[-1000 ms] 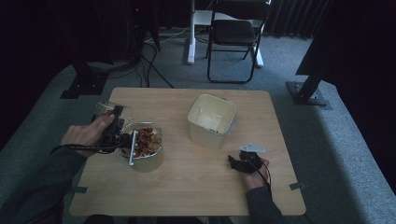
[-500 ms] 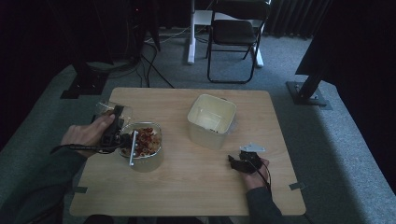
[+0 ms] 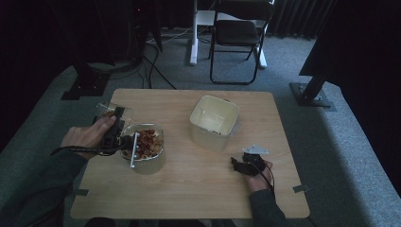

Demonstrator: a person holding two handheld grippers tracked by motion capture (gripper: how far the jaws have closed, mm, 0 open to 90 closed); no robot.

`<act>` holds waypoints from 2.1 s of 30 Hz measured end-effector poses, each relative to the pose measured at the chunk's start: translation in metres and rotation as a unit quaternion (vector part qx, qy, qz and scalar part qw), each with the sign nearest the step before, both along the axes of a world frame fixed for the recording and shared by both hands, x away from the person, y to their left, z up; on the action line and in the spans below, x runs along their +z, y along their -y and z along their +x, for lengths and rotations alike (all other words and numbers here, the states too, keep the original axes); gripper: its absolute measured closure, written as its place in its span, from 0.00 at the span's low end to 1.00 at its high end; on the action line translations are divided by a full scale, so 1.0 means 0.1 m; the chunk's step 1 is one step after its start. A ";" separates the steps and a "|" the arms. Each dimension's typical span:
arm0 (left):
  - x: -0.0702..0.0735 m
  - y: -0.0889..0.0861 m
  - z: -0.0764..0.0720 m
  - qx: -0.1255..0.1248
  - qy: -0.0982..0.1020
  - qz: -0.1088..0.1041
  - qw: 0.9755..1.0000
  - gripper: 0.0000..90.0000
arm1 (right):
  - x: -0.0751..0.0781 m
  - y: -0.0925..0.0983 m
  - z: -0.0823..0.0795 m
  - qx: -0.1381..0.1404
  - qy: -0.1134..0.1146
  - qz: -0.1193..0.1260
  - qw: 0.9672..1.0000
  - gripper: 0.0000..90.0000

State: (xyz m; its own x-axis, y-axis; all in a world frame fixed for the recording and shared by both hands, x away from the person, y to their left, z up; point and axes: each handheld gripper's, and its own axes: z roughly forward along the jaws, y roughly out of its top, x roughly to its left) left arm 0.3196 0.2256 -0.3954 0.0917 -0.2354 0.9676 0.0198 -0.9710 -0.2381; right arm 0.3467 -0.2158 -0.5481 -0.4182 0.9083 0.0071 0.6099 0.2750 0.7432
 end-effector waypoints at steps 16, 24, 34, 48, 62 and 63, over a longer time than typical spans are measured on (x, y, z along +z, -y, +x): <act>-0.01 -0.01 0.01 0.003 0.003 0.007 1.000 0.39 | 0.00 0.00 0.00 0.000 0.000 0.000 1.000 0.39; -0.01 -0.02 0.02 0.003 0.001 -0.001 1.000 0.39 | 0.00 0.00 0.00 0.000 0.000 0.000 1.000 0.39; 0.07 -0.10 0.08 -0.003 -0.040 -0.109 0.993 0.39 | 0.00 0.00 0.00 0.000 0.001 0.000 1.000 0.39; 0.20 -0.31 0.29 -0.004 -0.108 -0.331 0.938 0.39 | 0.00 0.00 0.00 -0.001 0.001 0.001 1.000 0.39; 0.25 -0.51 0.49 0.000 -0.153 -0.471 0.868 0.38 | 0.00 0.00 0.00 -0.001 0.003 0.001 1.000 0.39; 0.25 -0.51 0.49 -0.001 -0.156 -0.478 0.865 0.38 | 0.00 0.00 0.00 -0.001 0.003 0.001 1.000 0.39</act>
